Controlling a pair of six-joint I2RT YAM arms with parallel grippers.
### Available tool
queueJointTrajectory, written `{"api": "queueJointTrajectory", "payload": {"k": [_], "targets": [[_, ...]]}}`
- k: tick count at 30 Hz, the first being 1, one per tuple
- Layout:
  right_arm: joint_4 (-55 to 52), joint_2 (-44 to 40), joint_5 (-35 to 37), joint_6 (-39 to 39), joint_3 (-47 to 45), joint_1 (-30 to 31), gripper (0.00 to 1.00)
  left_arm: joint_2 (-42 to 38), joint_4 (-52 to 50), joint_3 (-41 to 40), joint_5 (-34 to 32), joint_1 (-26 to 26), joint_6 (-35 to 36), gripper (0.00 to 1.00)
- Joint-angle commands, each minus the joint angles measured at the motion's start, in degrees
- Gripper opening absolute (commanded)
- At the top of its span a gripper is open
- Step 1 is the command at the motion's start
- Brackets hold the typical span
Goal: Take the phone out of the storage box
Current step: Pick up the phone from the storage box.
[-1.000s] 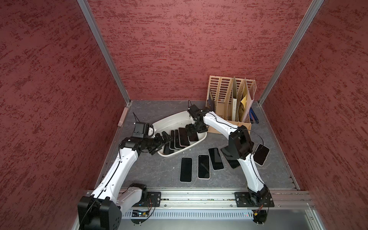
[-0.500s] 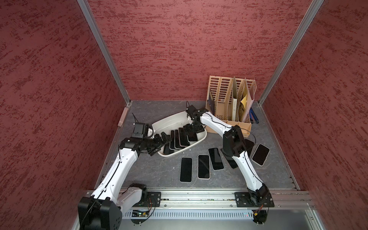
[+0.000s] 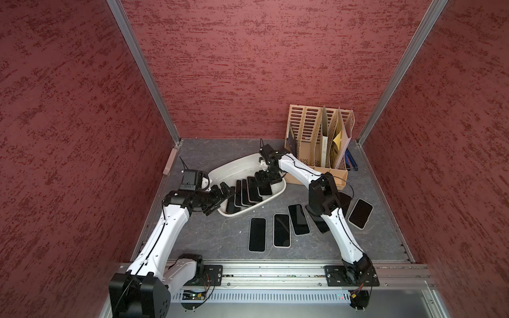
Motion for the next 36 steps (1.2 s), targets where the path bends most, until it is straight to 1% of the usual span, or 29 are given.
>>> {"api": "queueJointTrajectory", "payload": {"k": [1,3,5,8,12,14,16,17,19,21,27,32,36], "targets": [[1.6,4.8,-4.3,-1.0,-0.1,1.1,0.95,0.3,-1.0,-0.1,0.5,0.6,1.9,1.00],[1.4,5.5,-4.9,-1.9,0.6,1.4,0.96,0.3,-0.9,-0.2,0.6,0.6,1.9,1.00],[0.9,6.5,-6.5,-2.8,1.8,1.8,0.94,0.4,-0.8,-0.1,0.7,0.6,1.8,1.00],[0.5,7.3,-6.9,-3.0,2.3,2.2,0.89,0.5,-0.8,-0.1,0.7,0.6,1.9,1.00],[0.6,7.9,-7.2,-3.2,2.2,2.6,0.78,0.5,-0.8,0.1,0.7,0.6,1.9,1.00],[0.5,7.6,-7.0,-3.0,2.2,2.6,0.75,0.4,-0.9,0.1,0.7,0.6,1.8,1.00],[1.0,6.5,-6.7,-2.8,2.0,2.6,0.68,0.3,-0.9,0.0,0.7,0.7,1.7,1.00],[1.6,5.5,-6.3,-2.6,1.5,2.6,0.67,0.2,-0.9,0.0,0.7,0.7,1.7,1.00],[4.0,3.3,-6.4,-2.1,0.0,2.5,0.63,-0.1,-1.0,0.0,0.7,0.7,1.6,1.00],[8.7,0.2,-8.4,-0.9,-3.1,2.2,0.59,-0.4,-0.9,-0.2,0.8,0.7,1.4,1.00],[24.4,-7.1,-16.6,5.5,-13.0,0.8,0.55,-1.0,-0.1,-0.2,1.5,0.9,1.3,1.00],[28.8,-8.5,-20.0,7.2,-15.8,0.5,0.54,-0.3,3.0,-0.5,3.3,1.0,0.0,1.00],[34.3,-11.1,-22.1,9.4,-20.3,0.5,0.54,1.1,7.1,-0.6,4.7,1.2,-1.4,1.00]]}}
